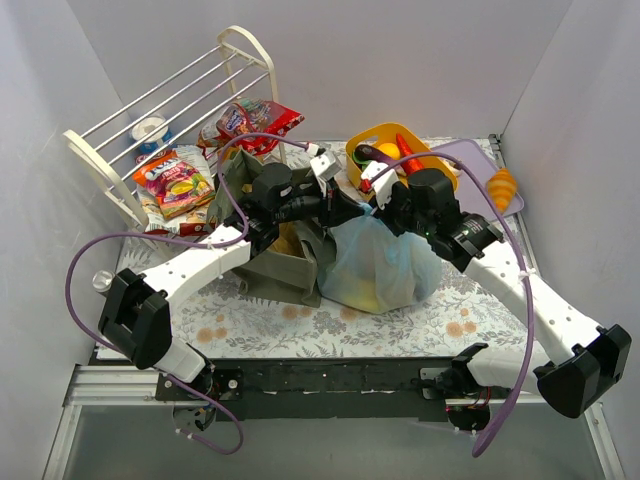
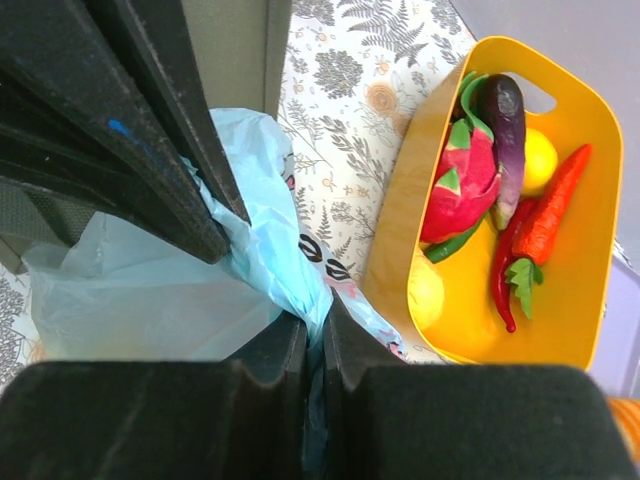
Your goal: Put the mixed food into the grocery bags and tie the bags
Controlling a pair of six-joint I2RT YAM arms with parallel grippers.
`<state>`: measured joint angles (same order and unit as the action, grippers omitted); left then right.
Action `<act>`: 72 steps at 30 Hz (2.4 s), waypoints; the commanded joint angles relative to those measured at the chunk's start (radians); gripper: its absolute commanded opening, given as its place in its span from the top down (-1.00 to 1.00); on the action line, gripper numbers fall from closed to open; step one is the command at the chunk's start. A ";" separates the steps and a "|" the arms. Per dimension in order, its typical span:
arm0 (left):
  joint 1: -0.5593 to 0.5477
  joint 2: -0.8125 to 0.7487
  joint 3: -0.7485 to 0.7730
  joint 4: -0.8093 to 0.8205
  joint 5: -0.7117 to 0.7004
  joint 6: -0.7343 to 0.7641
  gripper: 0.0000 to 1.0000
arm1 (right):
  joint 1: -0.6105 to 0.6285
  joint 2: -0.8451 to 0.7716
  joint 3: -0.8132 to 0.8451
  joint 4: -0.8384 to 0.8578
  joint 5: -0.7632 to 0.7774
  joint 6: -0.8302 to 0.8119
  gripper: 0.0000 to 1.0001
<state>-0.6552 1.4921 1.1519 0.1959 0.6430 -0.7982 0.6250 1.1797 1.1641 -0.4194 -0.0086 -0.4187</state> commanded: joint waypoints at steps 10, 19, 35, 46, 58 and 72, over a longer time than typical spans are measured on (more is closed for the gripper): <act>-0.012 0.005 0.022 -0.036 -0.022 -0.053 1.00 | -0.031 -0.040 0.042 0.008 0.410 -0.080 0.75; -0.046 0.043 0.063 -0.036 -0.042 -0.067 1.00 | -0.033 -0.064 -0.010 0.074 0.504 -0.095 0.74; -0.044 0.039 0.032 -0.013 0.003 -0.160 1.00 | -0.034 -0.130 -0.394 0.711 0.388 0.179 0.77; -0.041 0.033 0.003 0.108 0.110 -0.298 1.00 | -0.034 -0.101 -0.581 1.085 0.409 0.261 0.79; -0.018 0.057 -0.047 0.289 0.208 -0.486 1.00 | 0.035 -0.091 -0.667 1.334 0.550 0.454 0.92; -0.011 0.062 -0.113 0.400 0.166 -0.581 1.00 | 0.084 -0.017 -0.695 1.489 0.572 0.482 0.75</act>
<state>-0.6495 1.5936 1.0458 0.6140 0.7017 -1.3697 0.7319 1.1664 0.4580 1.0164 0.4210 0.0685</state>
